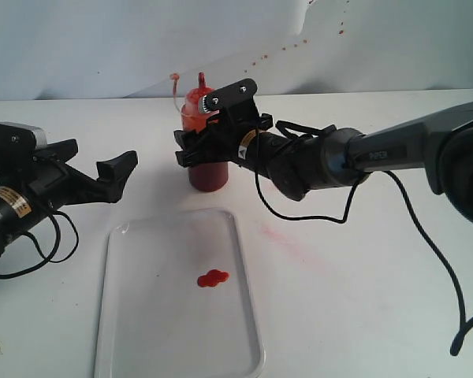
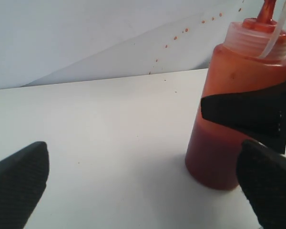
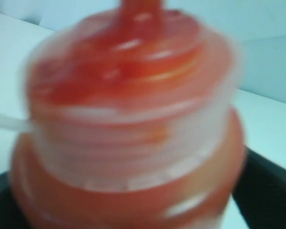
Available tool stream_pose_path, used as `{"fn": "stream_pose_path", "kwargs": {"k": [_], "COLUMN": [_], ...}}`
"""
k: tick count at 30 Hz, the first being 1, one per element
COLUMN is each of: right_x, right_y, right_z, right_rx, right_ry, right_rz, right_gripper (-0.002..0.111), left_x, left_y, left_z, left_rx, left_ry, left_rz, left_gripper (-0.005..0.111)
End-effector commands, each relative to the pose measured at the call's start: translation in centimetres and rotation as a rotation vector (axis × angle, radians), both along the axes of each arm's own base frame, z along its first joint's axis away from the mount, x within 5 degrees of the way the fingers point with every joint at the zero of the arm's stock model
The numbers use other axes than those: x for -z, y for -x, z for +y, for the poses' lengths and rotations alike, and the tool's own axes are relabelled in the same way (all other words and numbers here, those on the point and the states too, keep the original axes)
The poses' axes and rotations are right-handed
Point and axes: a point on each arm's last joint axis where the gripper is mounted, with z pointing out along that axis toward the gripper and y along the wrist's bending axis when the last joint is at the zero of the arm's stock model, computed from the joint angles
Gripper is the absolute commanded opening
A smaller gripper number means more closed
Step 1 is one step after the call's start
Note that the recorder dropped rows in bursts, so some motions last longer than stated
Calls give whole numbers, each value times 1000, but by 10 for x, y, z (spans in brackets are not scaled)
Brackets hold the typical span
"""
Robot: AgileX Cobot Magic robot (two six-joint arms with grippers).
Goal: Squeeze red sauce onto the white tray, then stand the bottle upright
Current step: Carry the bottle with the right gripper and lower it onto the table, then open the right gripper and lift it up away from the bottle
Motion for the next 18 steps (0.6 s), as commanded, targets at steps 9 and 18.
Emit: {"fn": "stream_pose_path", "kwargs": {"k": [9,18], "right_x": [-12,-44], "right_y": [0,2], "right_z": [3,1], "right_rx": [-34,-7], "right_ry": [19,-30], "right_rz": [-48,-19], "right_gripper": [105,105], "left_x": [-3,-4], "left_y": [-1,-1], "left_z": [1,1], "left_rx": [-13,-13], "left_ry": [17,19], "left_rz": [-14,-17], "left_gripper": [104,104]}}
